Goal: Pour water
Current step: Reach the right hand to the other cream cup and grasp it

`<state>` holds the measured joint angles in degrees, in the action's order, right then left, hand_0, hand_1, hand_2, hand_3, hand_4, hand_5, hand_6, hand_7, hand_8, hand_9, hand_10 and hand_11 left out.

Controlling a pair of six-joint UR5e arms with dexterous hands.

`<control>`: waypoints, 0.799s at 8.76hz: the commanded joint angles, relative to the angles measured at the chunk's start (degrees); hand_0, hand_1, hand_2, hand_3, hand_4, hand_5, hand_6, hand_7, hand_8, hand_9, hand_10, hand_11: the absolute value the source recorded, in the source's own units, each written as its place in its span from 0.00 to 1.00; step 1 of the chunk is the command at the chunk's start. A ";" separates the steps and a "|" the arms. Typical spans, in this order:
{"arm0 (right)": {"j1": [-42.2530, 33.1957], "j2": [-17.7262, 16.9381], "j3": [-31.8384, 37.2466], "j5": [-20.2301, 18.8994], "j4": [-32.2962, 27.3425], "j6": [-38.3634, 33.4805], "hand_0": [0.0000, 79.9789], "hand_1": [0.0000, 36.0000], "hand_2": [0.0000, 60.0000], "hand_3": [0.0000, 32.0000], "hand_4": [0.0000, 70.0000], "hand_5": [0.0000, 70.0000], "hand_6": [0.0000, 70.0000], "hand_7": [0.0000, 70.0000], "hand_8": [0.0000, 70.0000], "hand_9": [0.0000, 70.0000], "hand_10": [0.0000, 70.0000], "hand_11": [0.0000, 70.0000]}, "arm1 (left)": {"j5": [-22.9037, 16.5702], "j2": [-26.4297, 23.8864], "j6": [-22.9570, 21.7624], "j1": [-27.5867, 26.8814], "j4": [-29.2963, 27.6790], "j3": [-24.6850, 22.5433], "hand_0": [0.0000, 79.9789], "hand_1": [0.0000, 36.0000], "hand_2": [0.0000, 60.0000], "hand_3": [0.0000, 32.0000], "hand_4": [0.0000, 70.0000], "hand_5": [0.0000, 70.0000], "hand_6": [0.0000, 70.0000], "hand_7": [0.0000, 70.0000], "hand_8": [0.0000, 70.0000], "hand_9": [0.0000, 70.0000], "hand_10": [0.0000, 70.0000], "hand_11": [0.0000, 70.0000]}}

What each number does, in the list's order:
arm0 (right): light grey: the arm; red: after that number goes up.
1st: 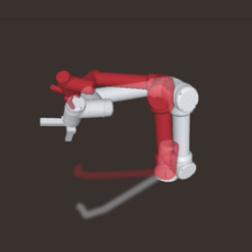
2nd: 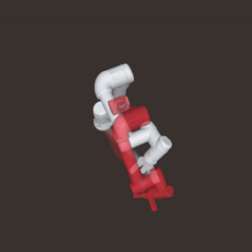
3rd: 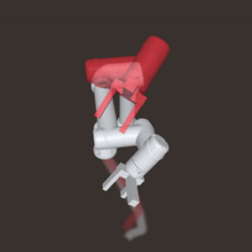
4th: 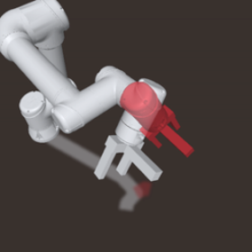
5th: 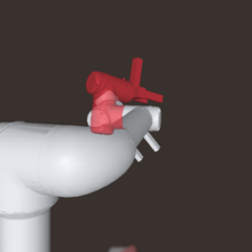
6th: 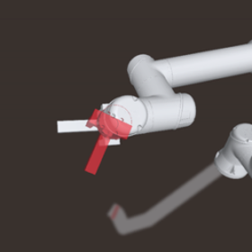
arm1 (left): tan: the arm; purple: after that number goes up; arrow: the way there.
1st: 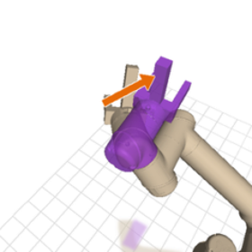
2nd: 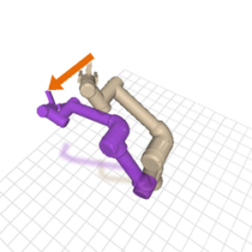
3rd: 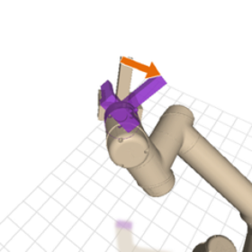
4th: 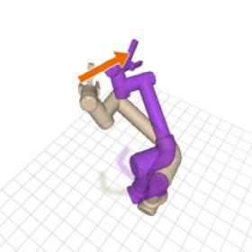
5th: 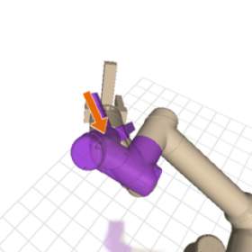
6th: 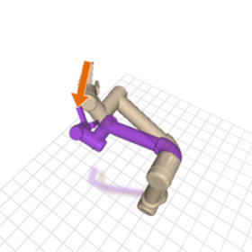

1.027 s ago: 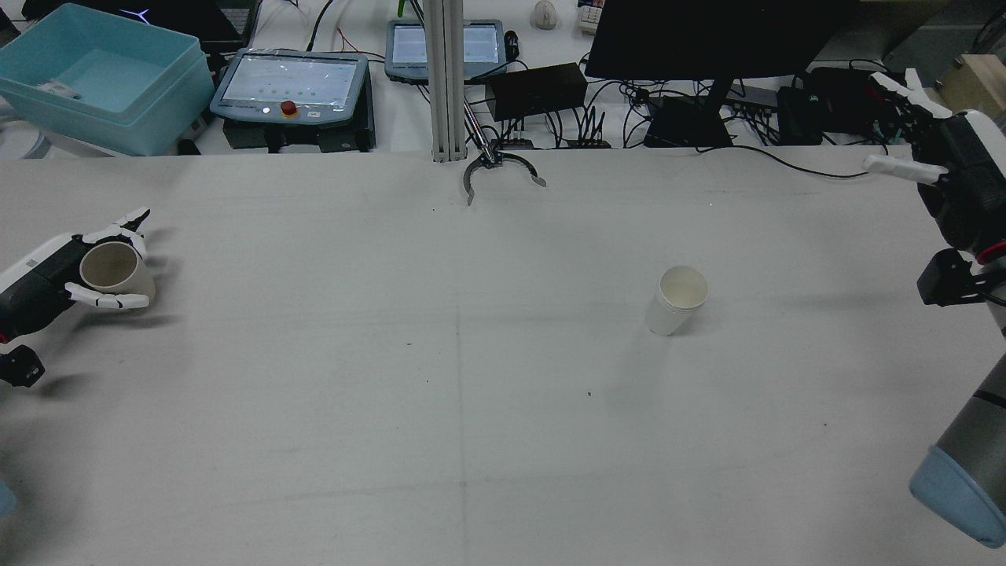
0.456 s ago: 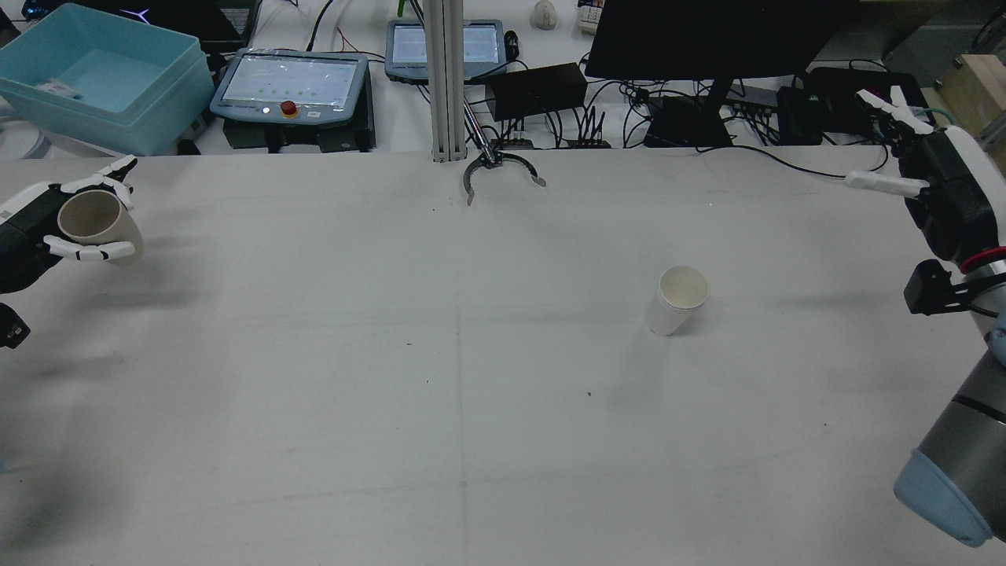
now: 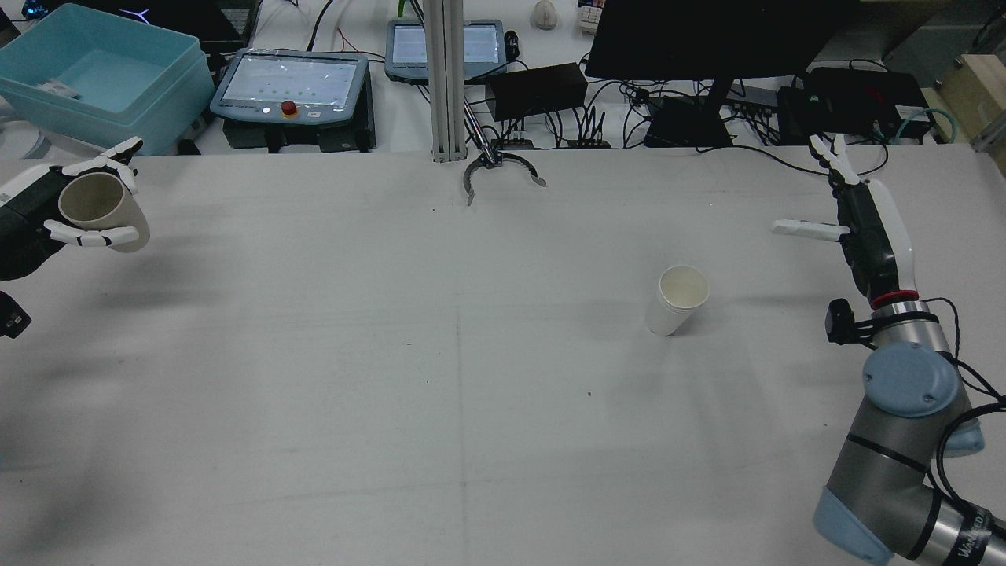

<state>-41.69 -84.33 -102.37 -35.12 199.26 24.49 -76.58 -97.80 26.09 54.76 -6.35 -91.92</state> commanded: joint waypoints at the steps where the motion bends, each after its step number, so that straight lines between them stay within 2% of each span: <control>1: 10.38 2.06 2.36 7.97 -3.27 -0.75 0.58 0.31 0.00 0.00 0.01 0.00 0.00 0.00 0.04 0.02 0.01 0.04 | -1.64 2.61 -0.43 0.52 0.64 -3.17 0.53 1.00 1.00 0.00 0.46 0.86 0.04 0.12 0.02 0.05 0.06 0.12; 3: 16.79 2.33 2.61 8.32 -3.18 -0.23 0.59 0.31 0.00 0.00 0.03 0.00 0.00 0.00 0.04 0.02 0.01 0.03 | -1.65 3.49 -0.43 0.35 0.64 -3.26 0.53 1.00 1.00 0.00 0.46 0.86 0.04 0.12 0.02 0.05 0.06 0.12; 6: 16.91 2.68 3.06 9.10 -3.79 -0.67 0.58 0.30 0.00 0.00 0.01 0.00 0.00 0.00 0.04 0.02 0.01 0.04 | -1.56 3.93 -0.86 0.35 0.64 -3.26 0.53 1.00 1.00 0.00 0.45 0.84 0.04 0.12 0.02 0.05 0.06 0.11; 7: 16.91 3.29 3.14 12.07 -4.75 -2.76 0.58 0.29 0.00 0.00 0.03 0.00 0.00 0.00 0.04 0.03 0.01 0.03 | -1.56 4.28 -0.87 0.35 0.64 -3.26 0.53 1.00 1.00 0.00 0.45 0.83 0.03 0.12 0.02 0.05 0.06 0.11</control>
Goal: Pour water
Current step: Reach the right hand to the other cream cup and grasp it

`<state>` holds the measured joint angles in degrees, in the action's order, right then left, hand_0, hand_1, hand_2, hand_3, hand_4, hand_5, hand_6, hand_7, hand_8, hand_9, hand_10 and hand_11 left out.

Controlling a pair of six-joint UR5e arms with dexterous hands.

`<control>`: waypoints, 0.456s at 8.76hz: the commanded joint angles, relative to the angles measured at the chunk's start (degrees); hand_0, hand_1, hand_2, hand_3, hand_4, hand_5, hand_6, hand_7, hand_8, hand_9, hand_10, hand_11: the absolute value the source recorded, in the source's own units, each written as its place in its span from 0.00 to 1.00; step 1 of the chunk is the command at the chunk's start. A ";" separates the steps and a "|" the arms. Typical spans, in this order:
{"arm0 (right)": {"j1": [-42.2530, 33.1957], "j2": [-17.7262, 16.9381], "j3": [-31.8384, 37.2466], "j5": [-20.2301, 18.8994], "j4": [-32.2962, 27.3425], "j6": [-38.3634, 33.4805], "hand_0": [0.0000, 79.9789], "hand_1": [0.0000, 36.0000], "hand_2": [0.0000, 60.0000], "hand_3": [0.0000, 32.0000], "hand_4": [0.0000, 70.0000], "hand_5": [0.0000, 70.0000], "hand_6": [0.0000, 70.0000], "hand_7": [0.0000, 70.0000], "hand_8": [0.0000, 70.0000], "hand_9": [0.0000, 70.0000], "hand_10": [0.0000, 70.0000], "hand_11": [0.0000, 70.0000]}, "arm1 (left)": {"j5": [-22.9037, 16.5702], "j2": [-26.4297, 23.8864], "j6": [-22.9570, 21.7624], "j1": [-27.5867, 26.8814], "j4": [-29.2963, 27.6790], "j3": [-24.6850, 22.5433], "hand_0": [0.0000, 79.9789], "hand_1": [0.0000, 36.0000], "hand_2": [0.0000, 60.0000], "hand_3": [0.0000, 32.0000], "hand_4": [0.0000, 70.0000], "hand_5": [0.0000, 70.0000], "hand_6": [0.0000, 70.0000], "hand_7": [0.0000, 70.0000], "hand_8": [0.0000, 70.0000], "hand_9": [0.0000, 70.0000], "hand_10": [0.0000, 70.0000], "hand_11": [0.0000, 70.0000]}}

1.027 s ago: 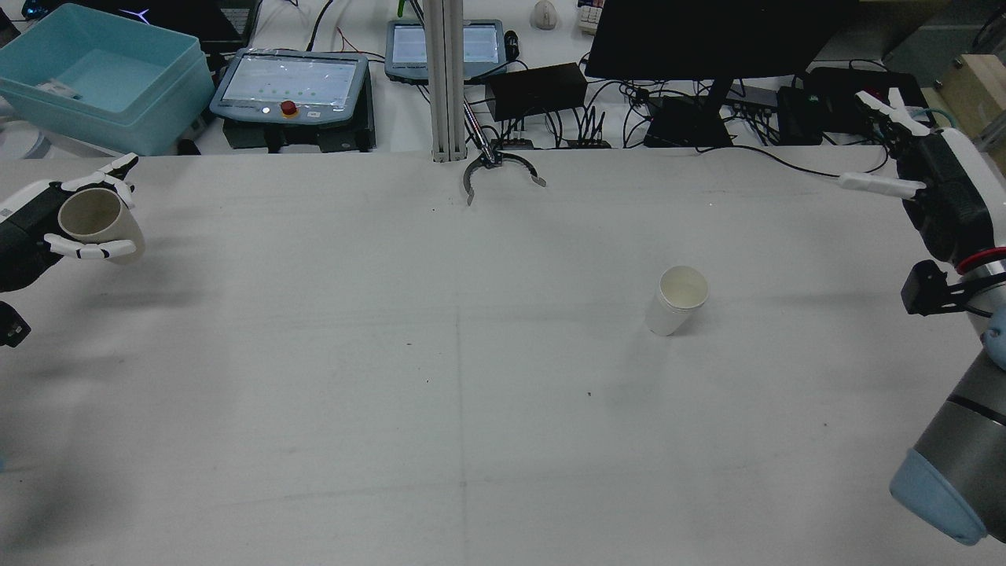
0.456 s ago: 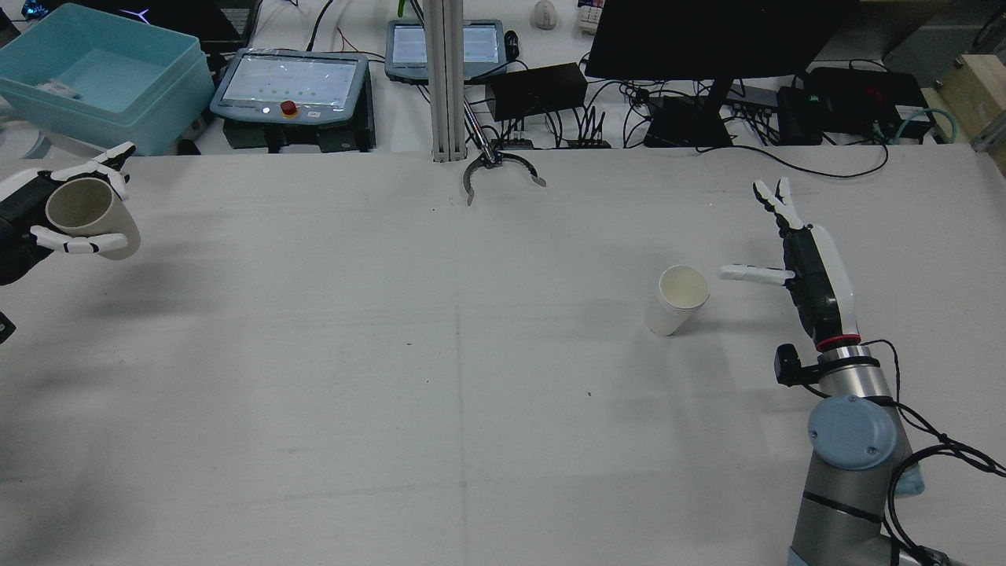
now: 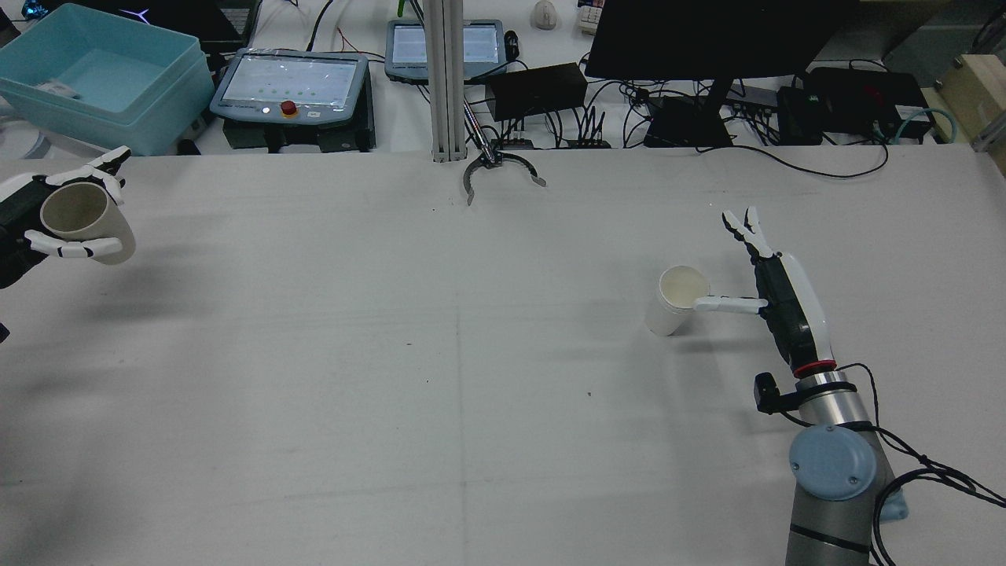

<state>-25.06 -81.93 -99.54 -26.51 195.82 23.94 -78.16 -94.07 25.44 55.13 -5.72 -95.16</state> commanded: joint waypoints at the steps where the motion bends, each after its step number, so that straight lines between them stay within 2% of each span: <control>1: -0.07 1.50 0.31 4.78 -1.40 -4.49 0.58 0.29 0.02 0.00 0.04 0.00 0.00 0.00 0.04 0.03 0.01 0.03 | 0.03 0.90 -0.21 -0.03 0.00 0.06 0.53 1.00 1.00 0.00 0.44 0.83 0.03 0.12 0.02 0.05 0.06 0.11; 4: -0.51 2.47 1.97 4.89 -2.10 -6.70 0.58 0.31 0.05 0.00 0.06 0.01 0.01 0.00 0.03 0.02 0.00 0.02 | 0.03 1.16 -0.21 -0.12 0.00 0.15 0.53 1.00 1.00 0.00 0.44 0.82 0.03 0.11 0.02 0.05 0.06 0.11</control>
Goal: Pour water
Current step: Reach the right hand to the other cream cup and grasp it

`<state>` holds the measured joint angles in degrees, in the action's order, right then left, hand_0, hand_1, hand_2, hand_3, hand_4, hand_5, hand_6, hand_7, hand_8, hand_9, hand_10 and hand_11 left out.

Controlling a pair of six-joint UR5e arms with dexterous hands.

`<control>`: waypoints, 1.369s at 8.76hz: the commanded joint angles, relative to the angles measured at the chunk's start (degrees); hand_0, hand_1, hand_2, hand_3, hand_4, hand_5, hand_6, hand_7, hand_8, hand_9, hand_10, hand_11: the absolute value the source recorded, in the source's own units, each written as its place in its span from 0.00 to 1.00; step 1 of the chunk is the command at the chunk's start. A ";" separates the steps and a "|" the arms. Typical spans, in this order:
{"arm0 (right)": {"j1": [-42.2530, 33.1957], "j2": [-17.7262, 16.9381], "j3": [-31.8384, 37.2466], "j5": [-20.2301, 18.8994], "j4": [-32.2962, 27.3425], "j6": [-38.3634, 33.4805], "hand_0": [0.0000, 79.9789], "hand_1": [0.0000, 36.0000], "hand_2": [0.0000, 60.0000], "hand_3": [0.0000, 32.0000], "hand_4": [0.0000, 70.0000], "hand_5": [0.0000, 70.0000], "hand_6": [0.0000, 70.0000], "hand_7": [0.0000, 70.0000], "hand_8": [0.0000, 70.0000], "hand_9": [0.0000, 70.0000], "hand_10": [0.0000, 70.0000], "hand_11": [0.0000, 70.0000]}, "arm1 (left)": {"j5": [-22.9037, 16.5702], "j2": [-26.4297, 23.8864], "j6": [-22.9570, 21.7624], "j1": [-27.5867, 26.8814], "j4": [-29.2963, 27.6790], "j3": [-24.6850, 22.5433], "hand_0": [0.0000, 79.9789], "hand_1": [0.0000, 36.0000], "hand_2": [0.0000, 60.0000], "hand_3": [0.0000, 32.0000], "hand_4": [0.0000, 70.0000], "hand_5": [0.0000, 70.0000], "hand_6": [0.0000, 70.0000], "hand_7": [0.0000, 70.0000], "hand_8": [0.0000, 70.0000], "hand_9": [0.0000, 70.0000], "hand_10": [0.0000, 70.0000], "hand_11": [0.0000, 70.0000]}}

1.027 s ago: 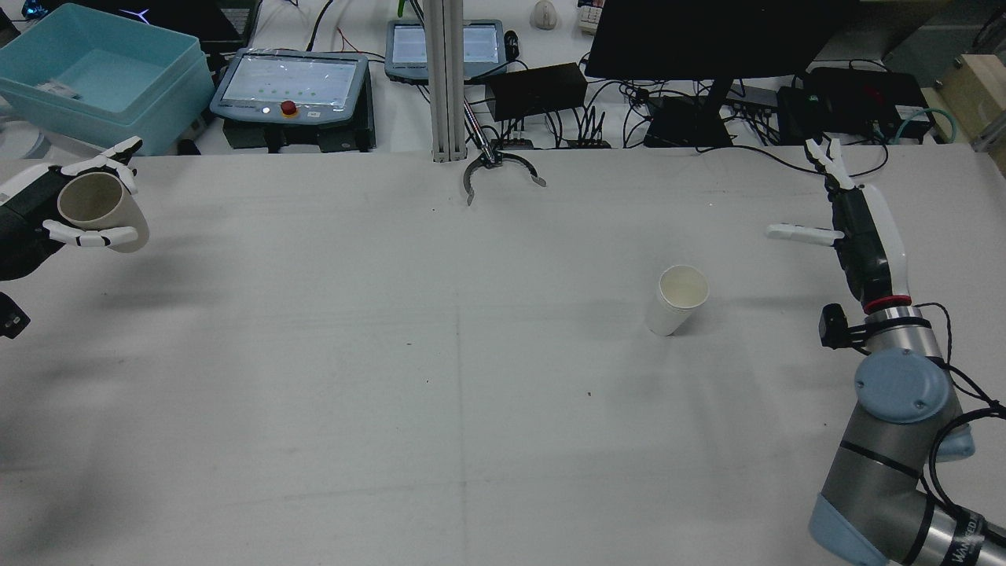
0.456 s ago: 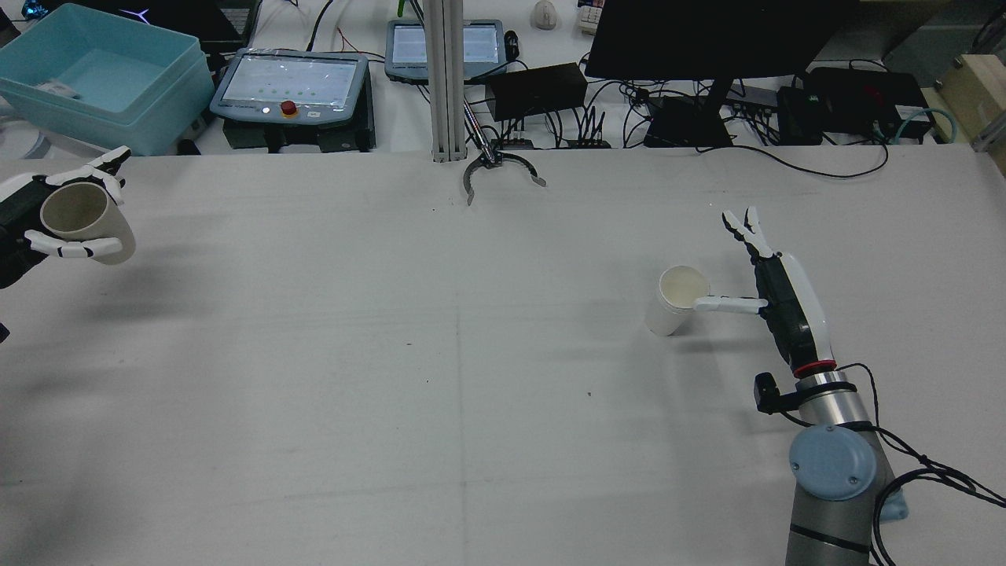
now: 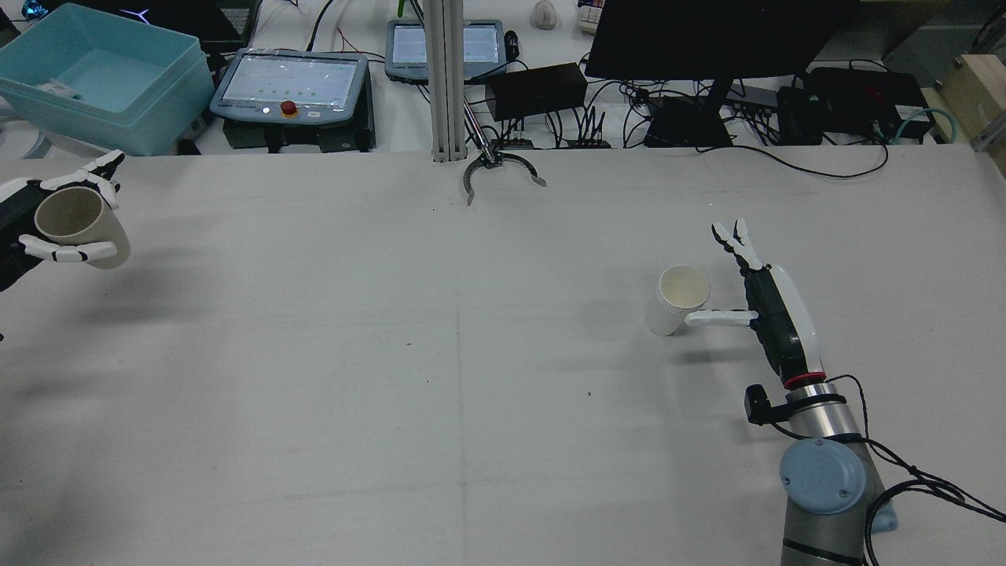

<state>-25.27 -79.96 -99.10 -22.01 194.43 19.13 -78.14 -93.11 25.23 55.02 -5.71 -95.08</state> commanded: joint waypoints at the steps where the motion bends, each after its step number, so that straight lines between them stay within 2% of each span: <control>1: -0.39 0.51 2.50 0.73 -0.81 -2.33 0.58 0.31 0.05 0.00 0.06 0.02 0.00 0.00 0.04 0.02 0.01 0.02 | 0.09 0.91 -0.01 -0.08 -0.26 0.07 0.53 1.00 1.00 0.00 0.44 0.81 0.03 0.11 0.02 0.05 0.06 0.11; 5: 0.04 4.45 9.71 1.09 -0.81 -2.25 0.57 0.28 0.05 0.00 0.07 0.04 0.02 0.03 0.04 0.02 0.01 0.02 | 0.09 1.71 -0.01 -0.08 -0.70 0.07 0.54 1.00 1.00 0.00 0.43 0.80 0.03 0.11 0.02 0.05 0.06 0.11; 12: 2.42 5.60 10.60 1.00 -0.72 -1.90 0.57 0.28 0.05 0.00 0.07 0.04 0.02 0.02 0.04 0.03 0.01 0.03 | 0.00 2.50 0.08 -0.17 -1.85 0.77 0.54 1.00 1.00 0.00 0.42 0.80 0.03 0.10 0.02 0.05 0.06 0.11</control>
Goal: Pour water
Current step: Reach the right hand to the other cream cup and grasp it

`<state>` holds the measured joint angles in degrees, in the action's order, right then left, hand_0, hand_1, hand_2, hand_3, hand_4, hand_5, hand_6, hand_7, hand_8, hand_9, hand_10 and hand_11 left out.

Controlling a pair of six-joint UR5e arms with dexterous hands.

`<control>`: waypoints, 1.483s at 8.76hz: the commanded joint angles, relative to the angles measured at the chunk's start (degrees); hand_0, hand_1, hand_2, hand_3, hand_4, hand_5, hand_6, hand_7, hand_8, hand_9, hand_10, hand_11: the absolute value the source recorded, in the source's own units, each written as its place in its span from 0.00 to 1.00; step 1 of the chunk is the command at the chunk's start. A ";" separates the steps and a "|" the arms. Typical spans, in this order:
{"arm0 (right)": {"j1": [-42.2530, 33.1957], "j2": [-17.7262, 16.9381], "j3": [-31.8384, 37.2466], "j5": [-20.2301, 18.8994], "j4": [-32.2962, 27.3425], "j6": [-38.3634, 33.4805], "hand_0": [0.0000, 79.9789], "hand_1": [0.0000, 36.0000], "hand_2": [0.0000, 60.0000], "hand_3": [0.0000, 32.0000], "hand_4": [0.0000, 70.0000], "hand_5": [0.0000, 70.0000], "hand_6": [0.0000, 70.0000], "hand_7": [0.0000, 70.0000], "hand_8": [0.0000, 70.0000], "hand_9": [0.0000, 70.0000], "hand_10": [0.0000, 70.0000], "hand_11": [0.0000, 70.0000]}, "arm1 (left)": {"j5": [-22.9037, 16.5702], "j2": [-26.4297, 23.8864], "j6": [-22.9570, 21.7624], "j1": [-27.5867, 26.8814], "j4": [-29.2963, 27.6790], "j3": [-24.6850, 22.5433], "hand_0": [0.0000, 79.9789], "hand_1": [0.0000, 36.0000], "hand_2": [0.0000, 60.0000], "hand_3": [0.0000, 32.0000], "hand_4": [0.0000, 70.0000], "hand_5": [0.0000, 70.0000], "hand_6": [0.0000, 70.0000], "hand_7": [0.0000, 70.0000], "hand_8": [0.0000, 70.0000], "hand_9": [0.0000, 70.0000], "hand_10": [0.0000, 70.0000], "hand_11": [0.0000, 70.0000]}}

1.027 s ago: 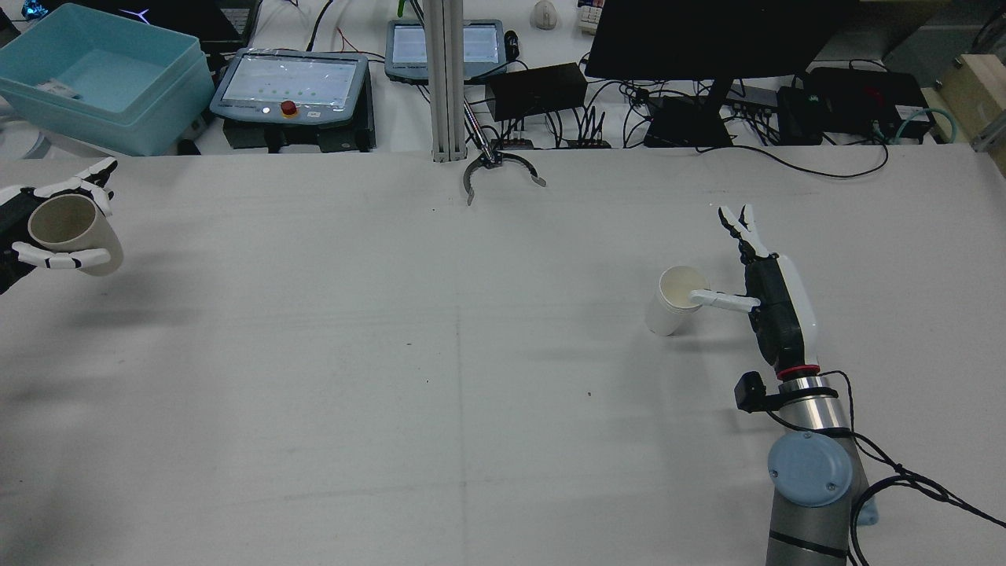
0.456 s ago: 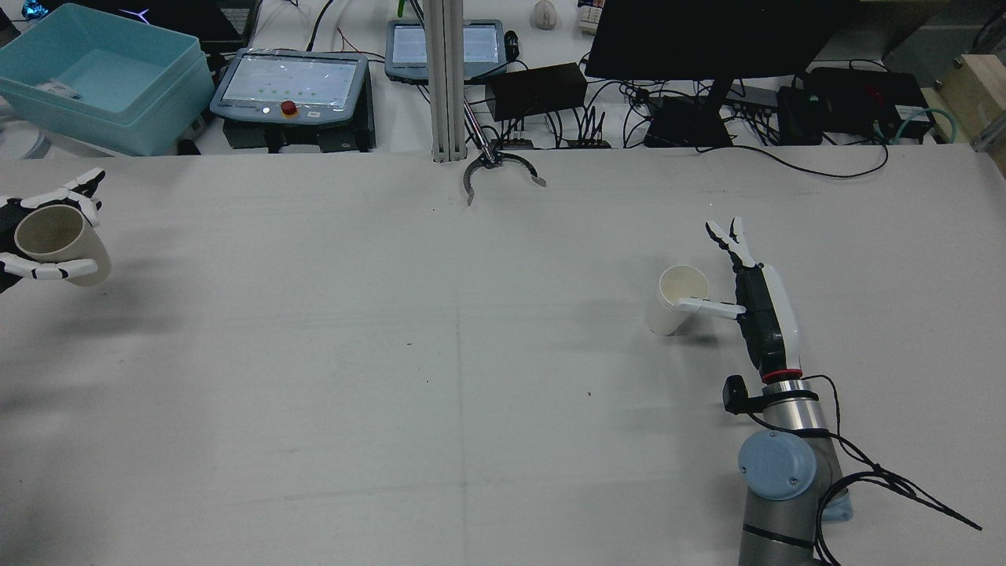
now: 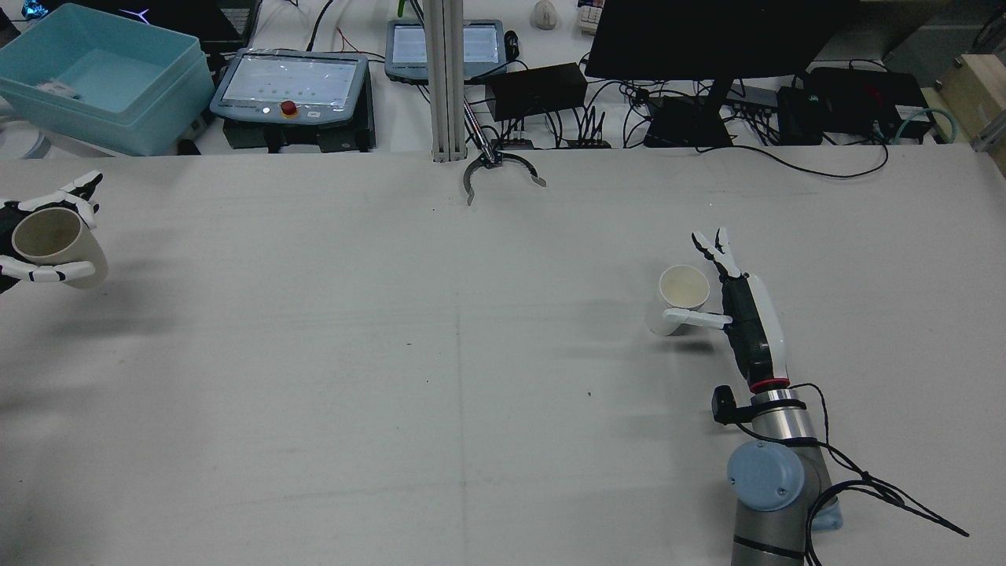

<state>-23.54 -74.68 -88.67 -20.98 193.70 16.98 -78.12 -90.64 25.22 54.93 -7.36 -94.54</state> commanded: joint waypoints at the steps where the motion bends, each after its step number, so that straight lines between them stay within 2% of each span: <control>1: 0.60 0.24 0.17 -0.03 0.01 0.33 0.57 0.28 0.05 0.00 0.07 0.04 0.02 0.03 0.04 0.03 0.01 0.03 | -0.02 0.02 0.09 -0.09 -0.20 0.32 0.54 1.00 1.00 0.00 0.42 0.80 0.03 0.10 0.02 0.05 0.06 0.11; 4: 0.69 0.67 1.47 -0.11 0.01 0.42 0.57 0.29 0.07 0.00 0.08 0.04 0.03 0.04 0.04 0.03 0.01 0.04 | -0.02 0.02 0.18 -0.17 -0.29 0.84 0.53 1.00 1.00 0.00 0.42 0.80 0.03 0.11 0.03 0.05 0.06 0.11; 10: 0.51 4.18 4.12 -0.55 0.01 1.12 0.59 0.34 0.09 0.00 0.13 0.05 0.06 0.08 0.05 0.05 0.03 0.07 | -0.02 -0.50 0.53 -0.17 -0.20 1.98 0.53 1.00 1.00 0.00 0.42 0.80 0.03 0.11 0.03 0.05 0.06 0.12; 11: 0.51 4.80 4.12 -0.55 0.01 1.73 0.59 0.34 0.10 0.00 0.15 0.06 0.08 0.11 0.06 0.06 0.04 0.07 | -0.02 -0.50 0.61 -0.17 -0.20 2.16 0.53 1.00 1.00 0.00 0.42 0.79 0.03 0.11 0.03 0.05 0.06 0.12; 12: 0.51 5.07 4.12 -0.64 0.01 2.70 0.59 0.34 0.15 0.00 0.21 0.19 0.17 0.38 0.14 0.22 0.10 0.15 | 0.07 -0.59 0.53 -0.17 -0.29 2.43 0.53 1.00 1.00 0.00 0.42 0.79 0.03 0.11 0.03 0.05 0.06 0.12; 13: 0.51 5.42 4.03 -0.64 0.10 2.88 0.59 0.32 0.21 0.00 0.27 0.50 0.36 0.67 0.35 0.55 0.22 0.33 | 0.07 -0.59 0.53 -0.17 -0.38 2.60 0.53 1.00 1.00 0.00 0.42 0.79 0.03 0.11 0.03 0.05 0.06 0.12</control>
<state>-23.02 -70.14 -84.58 -21.54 193.71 18.80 -78.11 -91.13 25.79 54.76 -7.59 -92.43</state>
